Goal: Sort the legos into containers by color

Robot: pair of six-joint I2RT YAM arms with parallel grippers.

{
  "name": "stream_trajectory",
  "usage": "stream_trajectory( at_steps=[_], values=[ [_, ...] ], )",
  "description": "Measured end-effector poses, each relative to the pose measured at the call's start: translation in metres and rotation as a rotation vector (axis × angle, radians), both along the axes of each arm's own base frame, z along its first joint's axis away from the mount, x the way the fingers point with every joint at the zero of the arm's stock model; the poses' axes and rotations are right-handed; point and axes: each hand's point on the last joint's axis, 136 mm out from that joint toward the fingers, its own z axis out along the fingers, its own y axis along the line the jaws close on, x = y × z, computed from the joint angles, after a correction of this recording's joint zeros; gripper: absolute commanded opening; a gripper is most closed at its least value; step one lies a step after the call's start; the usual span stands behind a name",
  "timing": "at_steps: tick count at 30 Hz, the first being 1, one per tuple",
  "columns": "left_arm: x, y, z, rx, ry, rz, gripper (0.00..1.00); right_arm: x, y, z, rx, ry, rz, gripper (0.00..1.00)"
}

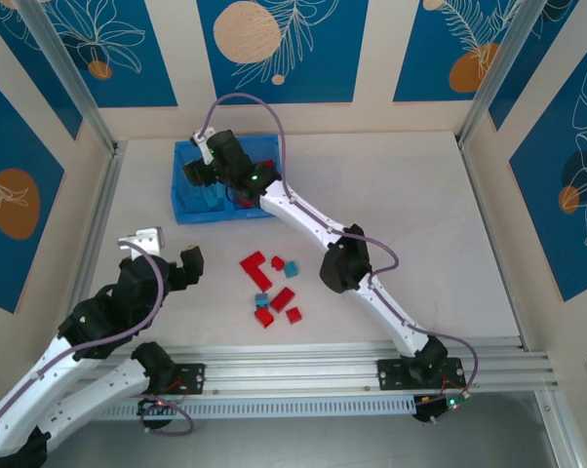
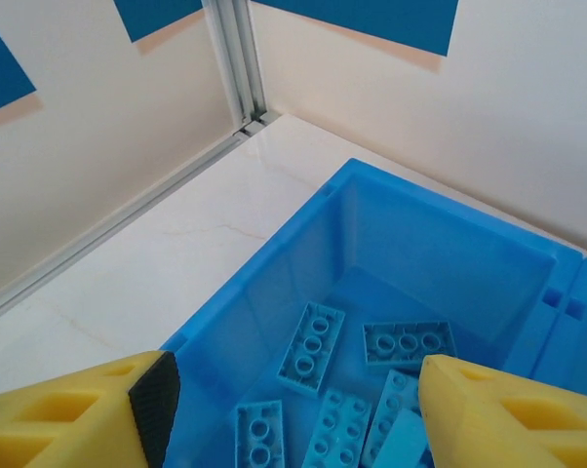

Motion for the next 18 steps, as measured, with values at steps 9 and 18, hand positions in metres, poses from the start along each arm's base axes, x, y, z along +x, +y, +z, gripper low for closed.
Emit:
stream_trajectory(
  at_steps=[9, 18],
  values=[
    [0.018, -0.041, -0.031, -0.003, 0.156, -0.064, 1.0, -0.106, -0.087, 0.103, 0.031, 0.141, 0.064, 0.76],
    [0.041, -0.099, -0.096, -0.003, 0.395, -0.132, 0.99, -0.229, -0.198, 0.076, 0.036, 0.304, 0.118, 0.87]
  ],
)
